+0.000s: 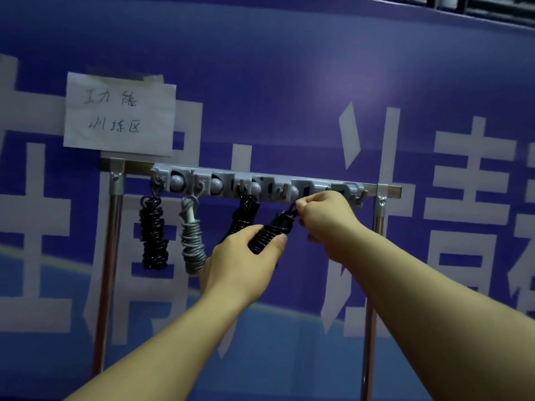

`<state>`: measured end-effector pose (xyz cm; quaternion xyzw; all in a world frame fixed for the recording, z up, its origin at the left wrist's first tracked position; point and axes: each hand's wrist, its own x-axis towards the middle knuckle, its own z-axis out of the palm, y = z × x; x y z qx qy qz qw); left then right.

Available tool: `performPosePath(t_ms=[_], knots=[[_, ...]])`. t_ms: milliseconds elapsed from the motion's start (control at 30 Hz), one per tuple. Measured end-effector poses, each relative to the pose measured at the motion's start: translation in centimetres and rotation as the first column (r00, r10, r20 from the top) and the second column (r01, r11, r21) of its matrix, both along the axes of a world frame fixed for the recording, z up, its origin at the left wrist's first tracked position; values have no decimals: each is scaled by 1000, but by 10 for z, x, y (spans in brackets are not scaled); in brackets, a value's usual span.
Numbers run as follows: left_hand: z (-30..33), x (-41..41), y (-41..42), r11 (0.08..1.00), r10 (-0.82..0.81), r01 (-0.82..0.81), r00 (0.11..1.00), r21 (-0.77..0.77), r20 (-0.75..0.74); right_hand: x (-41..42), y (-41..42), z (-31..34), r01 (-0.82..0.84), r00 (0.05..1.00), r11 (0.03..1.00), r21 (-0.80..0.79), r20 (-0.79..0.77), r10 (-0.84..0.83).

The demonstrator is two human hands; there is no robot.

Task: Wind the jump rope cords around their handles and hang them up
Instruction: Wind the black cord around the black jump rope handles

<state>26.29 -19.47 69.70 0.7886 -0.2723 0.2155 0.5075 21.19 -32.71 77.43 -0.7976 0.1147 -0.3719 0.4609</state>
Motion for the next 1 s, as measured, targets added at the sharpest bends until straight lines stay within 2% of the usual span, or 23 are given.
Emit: performPosePath(t_ms=[100,333,600,1000], knots=[[12,5,-6,999,-6,5,1000,-40,-22,10,-2,15,2,1000,1000,2,17,-2],[32,11,-18,993,89,-89,996,-75,-2,25,-4,45,19,1000,1000,-2,12,-19],[49,14,-19,985,174,-175,984,9,37,40,-8,63,61,997,997,-55,-38,-63],[41,20,-24,984,174,-174,985,49,4,44,-19,70,-33,993,998,47,-111,38]])
